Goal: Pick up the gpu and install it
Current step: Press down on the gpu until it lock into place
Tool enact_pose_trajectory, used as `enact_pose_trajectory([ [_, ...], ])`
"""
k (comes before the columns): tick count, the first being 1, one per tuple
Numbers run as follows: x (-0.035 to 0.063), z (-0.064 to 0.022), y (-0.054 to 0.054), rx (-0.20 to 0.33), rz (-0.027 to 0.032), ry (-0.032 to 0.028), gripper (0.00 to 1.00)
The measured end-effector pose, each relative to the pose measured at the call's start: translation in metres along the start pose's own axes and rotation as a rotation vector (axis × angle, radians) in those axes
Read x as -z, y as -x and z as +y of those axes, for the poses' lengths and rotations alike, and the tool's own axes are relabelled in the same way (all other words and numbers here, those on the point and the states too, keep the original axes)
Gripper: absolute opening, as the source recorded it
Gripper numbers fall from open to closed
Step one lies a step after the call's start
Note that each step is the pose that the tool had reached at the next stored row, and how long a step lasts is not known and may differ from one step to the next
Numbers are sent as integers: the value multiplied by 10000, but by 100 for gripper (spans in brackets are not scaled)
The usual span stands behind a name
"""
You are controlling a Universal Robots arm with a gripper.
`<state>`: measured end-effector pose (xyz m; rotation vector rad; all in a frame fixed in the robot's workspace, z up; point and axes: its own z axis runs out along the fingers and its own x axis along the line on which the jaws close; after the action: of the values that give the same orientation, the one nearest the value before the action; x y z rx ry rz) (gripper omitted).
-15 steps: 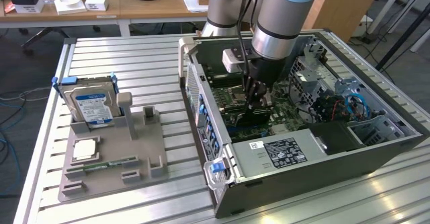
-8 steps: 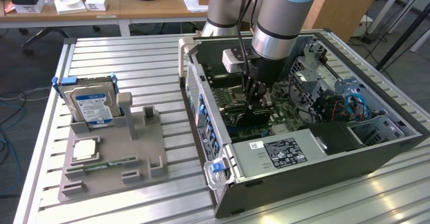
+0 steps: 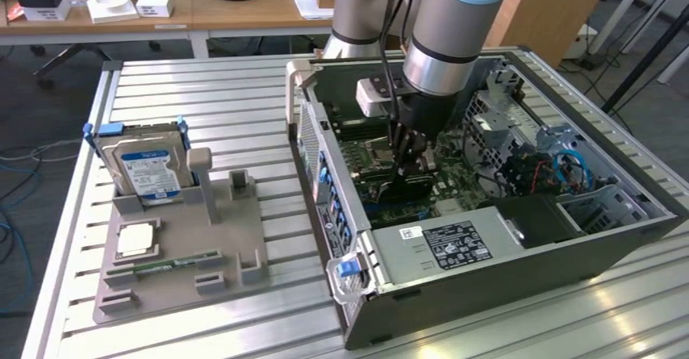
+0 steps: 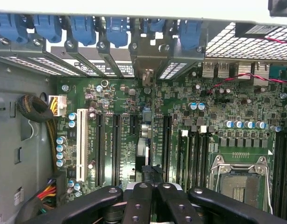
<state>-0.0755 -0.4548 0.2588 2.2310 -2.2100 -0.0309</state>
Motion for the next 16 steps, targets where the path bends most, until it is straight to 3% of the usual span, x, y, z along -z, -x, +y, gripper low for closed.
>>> enact_pose_trajectory([
  [9,7,0,2,-1,-12,-4,10],
  [11,38,-1,4,-1,-32,-20,10],
  [12,69,1,2,-2,-7,-6,10],
  [16,157,2,2,0,0,-1,10],
])
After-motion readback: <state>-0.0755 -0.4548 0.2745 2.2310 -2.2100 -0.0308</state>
